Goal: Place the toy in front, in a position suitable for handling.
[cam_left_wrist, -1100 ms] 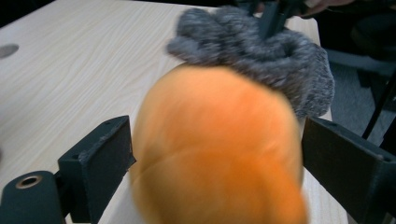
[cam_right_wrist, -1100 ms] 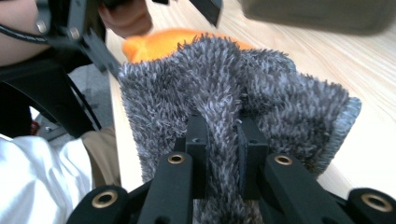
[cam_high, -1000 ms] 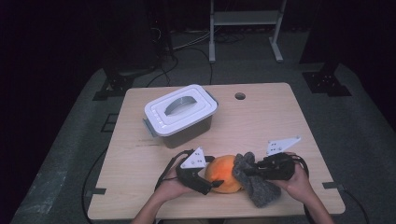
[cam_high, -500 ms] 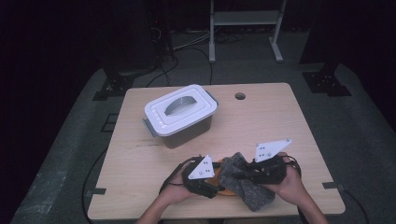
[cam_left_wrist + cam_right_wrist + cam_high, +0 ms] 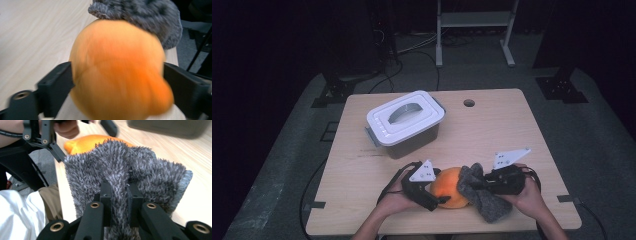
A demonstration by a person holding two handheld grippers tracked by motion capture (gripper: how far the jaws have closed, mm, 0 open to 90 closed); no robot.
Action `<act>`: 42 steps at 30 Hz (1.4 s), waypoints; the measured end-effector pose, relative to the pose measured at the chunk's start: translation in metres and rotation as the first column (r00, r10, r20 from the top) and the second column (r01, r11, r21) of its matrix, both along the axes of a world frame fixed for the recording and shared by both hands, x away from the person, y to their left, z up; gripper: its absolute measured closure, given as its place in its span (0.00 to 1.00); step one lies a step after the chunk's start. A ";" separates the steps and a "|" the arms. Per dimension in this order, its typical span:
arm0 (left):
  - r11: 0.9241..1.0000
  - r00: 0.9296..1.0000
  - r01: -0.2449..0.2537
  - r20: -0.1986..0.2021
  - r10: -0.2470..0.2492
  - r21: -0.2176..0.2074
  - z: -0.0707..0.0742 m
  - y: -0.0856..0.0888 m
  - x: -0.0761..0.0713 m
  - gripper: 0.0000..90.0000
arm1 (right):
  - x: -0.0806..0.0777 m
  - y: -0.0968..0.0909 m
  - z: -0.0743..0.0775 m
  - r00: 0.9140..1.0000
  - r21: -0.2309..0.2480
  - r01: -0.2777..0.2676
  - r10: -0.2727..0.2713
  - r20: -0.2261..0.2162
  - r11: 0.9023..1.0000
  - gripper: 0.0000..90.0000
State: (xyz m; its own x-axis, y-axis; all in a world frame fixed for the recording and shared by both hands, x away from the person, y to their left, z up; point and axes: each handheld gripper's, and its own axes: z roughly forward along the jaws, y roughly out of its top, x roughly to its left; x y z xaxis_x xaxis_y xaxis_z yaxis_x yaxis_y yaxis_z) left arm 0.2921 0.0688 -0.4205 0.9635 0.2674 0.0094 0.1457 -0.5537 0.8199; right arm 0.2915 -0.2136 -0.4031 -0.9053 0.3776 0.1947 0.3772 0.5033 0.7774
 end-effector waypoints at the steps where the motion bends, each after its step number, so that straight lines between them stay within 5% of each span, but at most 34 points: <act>1: 1.000 1.000 0.003 -0.001 -0.003 0.003 0.000 -0.002 -0.001 0.09 | -0.001 0.004 0.000 1.000 -0.002 -0.013 0.013 0.001 1.000 0.87; 5: 1.000 1.000 0.001 0.002 -0.001 0.028 -0.001 -0.008 -0.002 0.09 | -0.005 0.013 0.000 0.999 -0.009 -0.042 0.042 0.004 0.999 0.87; 7: 1.000 1.000 -0.002 0.018 0.002 0.018 -0.001 -0.007 -0.002 0.21 | -0.004 0.010 0.000 0.999 -0.003 -0.037 0.037 0.002 0.999 0.87; 9: 1.000 0.998 0.000 0.060 0.000 0.003 0.001 -0.006 -0.002 0.31 | -0.001 0.005 0.001 1.000 0.030 -0.027 0.028 -0.009 0.999 0.87; 11: 1.000 0.996 -0.005 0.085 0.008 -0.029 0.003 -0.006 -0.002 0.32 | 0.000 0.002 0.005 1.000 0.043 -0.019 0.019 -0.003 0.999 0.87; 14: 0.998 0.982 -0.022 0.187 0.031 -0.055 0.004 -0.006 -0.002 0.33 | 0.002 -0.002 0.014 1.000 0.079 0.009 -0.011 0.027 0.997 0.87; 15: 0.998 0.982 -0.022 0.189 0.031 -0.050 0.003 -0.006 -0.002 0.32 | 0.003 -0.003 0.015 0.999 0.098 0.014 -0.017 0.030 0.995 0.87; 20: 1.000 0.994 -0.016 0.106 0.018 -0.023 -0.002 -0.007 0.002 0.19 | 0.009 0.003 0.001 0.999 0.057 0.046 -0.047 0.020 0.997 0.87; 22: 0.998 1.000 -0.006 0.016 0.007 -0.063 0.001 -0.005 0.005 0.09 | 0.007 0.006 -0.003 1.000 0.054 0.023 -0.023 0.000 0.998 0.86; 24: 0.997 1.000 -0.026 -0.010 0.025 -0.079 0.002 -0.002 0.008 0.08 | 0.003 0.010 0.001 1.000 0.040 0.015 -0.016 0.024 0.999 0.86; 28: 0.998 1.000 -0.023 0.014 0.024 -0.056 0.001 0.002 0.006 0.26 | -0.001 0.014 0.003 0.999 0.032 0.010 -0.012 0.045 0.999 0.86; 37: 0.998 1.000 -0.009 0.012 0.010 -0.056 -0.002 0.005 0.004 0.24 | 0.010 -0.020 -0.016 0.997 0.020 0.071 -0.070 -0.041 0.997 0.86; 42: 0.999 1.000 0.009 0.020 -0.009 -0.039 -0.002 0.001 0.001 0.19 | 0.008 -0.022 -0.002 0.997 0.110 0.072 -0.070 -0.021 0.991 0.86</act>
State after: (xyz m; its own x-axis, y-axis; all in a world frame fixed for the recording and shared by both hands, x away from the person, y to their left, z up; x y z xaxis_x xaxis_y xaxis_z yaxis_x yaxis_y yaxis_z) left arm 0.2935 0.0698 -0.4229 0.9656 0.2592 0.0180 0.1244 -0.5221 0.8438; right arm 0.2998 -0.2352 -0.4055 -0.8731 0.4157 0.2546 0.4228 0.3858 0.8200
